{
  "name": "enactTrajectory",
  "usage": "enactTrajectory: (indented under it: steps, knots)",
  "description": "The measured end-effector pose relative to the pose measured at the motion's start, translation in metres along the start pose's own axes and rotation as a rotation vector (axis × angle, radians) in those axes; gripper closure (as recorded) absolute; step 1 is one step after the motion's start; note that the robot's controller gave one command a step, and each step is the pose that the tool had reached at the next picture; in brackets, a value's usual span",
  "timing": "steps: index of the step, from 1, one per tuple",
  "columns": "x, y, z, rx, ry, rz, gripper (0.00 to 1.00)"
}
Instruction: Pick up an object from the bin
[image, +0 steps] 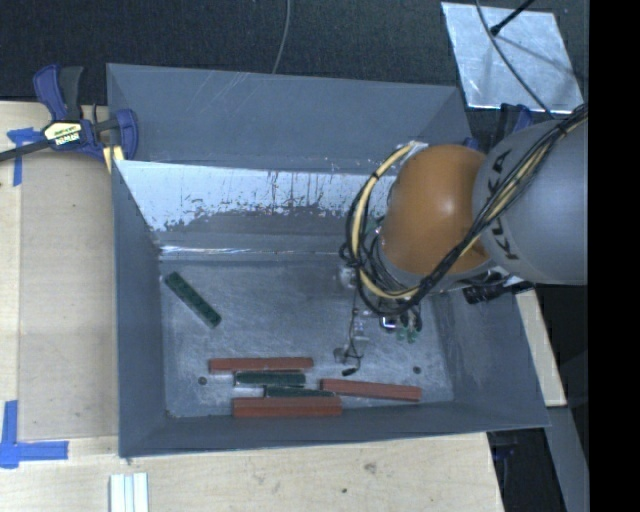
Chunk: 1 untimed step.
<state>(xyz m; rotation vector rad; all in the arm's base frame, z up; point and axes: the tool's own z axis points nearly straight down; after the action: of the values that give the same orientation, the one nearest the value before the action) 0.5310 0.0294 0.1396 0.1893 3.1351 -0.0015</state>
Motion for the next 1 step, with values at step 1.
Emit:
enactTrajectory:
  steps: [1]
  knots:
    - [-0.0025,0.0578,0.0238,-0.005,-0.001,0.06,0.0]
